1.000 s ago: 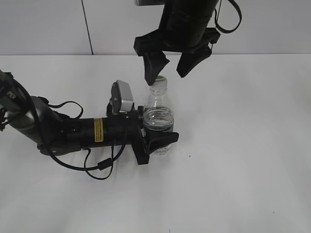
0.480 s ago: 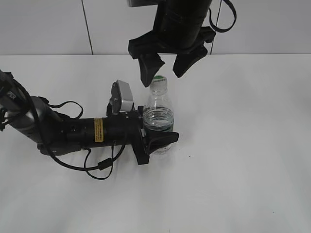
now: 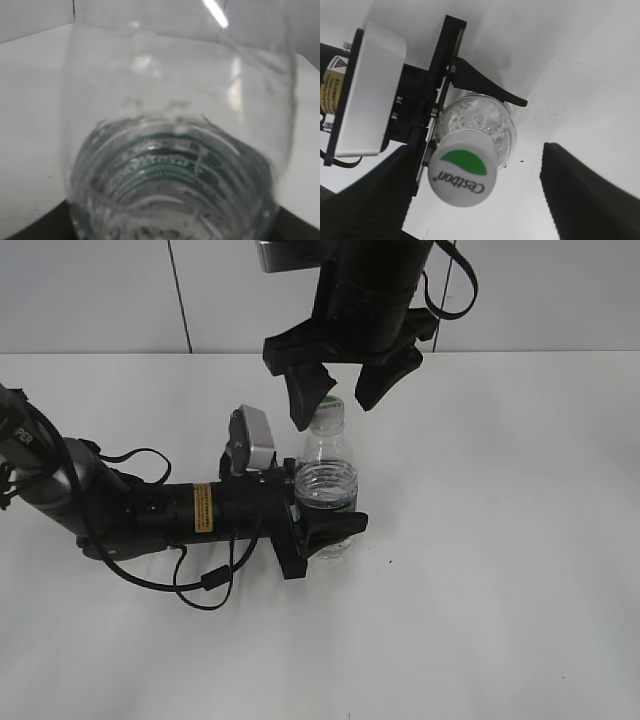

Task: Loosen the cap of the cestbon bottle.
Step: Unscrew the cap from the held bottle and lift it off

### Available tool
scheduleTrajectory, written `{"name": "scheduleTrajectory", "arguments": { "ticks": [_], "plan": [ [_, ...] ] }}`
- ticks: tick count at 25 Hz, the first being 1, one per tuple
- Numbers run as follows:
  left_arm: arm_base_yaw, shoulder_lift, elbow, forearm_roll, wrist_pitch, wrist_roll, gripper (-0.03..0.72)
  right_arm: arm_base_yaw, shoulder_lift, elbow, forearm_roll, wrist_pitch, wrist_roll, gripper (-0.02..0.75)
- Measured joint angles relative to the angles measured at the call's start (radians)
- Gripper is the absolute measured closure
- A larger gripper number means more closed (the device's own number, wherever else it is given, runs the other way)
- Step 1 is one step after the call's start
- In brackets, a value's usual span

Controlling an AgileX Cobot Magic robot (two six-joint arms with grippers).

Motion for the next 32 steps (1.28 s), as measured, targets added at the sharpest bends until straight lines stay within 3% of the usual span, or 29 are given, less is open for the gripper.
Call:
{"name": "scheduleTrajectory", "arguments": {
  "ticks": [4, 10, 21, 32],
  "plan": [
    [0.000, 0.000, 0.000, 0.000, 0.000, 0.000, 0.288, 0.000, 0.001, 0.000, 0.000, 0.000, 0.000, 0.193],
    [0.000, 0.000, -0.001, -0.001, 0.002, 0.000, 0.288, 0.002, 0.001, 0.000, 0.008, 0.000, 0.000, 0.440],
    [0.000, 0.000, -0.001, -0.001, 0.003, 0.000, 0.288, 0.004, 0.001, 0.000, 0.011, 0.000, -0.078, 0.442],
    [0.000, 0.000, -0.001, 0.003, 0.000, 0.007, 0.288, 0.002, 0.001, -0.001, 0.065, 0.000, -0.521, 0.442]
  ]
}}
